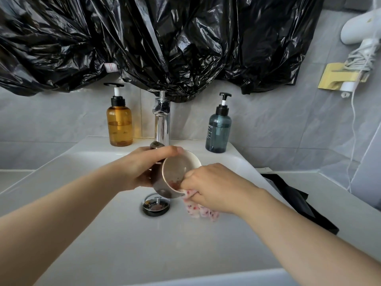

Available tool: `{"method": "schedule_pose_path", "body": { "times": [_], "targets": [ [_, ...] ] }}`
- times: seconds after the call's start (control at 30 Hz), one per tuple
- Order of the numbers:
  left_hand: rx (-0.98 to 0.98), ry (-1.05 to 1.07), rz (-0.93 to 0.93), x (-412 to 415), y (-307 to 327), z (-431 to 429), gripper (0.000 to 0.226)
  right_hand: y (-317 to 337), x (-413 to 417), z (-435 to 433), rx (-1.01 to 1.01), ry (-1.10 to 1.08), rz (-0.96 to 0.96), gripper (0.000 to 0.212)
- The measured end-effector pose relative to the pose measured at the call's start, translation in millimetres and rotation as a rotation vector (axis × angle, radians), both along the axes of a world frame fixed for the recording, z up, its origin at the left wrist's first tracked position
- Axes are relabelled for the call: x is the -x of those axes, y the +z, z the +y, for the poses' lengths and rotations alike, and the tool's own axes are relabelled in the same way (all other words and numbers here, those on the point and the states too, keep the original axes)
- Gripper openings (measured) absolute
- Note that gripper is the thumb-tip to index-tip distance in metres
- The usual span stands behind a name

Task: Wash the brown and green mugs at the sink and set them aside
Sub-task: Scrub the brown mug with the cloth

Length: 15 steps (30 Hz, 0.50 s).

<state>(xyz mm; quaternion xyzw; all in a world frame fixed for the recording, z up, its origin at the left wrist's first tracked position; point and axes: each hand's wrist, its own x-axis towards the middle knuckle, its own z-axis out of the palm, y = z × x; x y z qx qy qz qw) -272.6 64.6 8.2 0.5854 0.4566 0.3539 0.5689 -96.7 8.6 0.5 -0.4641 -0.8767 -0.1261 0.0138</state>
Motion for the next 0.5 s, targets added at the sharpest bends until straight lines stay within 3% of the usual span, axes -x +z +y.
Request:
{"method": "schedule_pose_path", "body": {
  "times": [0.1,0.17,0.3,0.37,0.47,0.5],
  "targets": [
    [-0.045,0.062,-0.05,-3.5,-0.7,-2.1,0.05,-3.1,6.2,-0.3,-0.013,0.008,0.024,0.023],
    [-0.088,0.137,-0.118,-8.7,-1.9,-3.6,0.032,-4.5,6.3,2.0,0.02,-0.025,0.174,0.031],
    [-0.108,0.202,-0.244,-15.5,-4.4,-4.7,0.027,-11.9,11.5,1.7,0.136,-0.093,0.533,0.043],
    [-0.114,0.209,-0.251,-13.4,-3.8,-3.7,0.024,-10.7,7.7,2.2,0.195,-0.054,0.66,0.035],
    [-0.122,0.217,-0.258,-10.4,-3.3,-0.6,0.026,-4.5,-6.5,2.7,0.239,-0.021,0.815,0.005],
    [-0.121,0.22,-0.264,-9.9,-3.6,0.6,0.028,-2.3,-9.9,2.3,0.234,-0.03,0.866,0.015]
  ]
}}
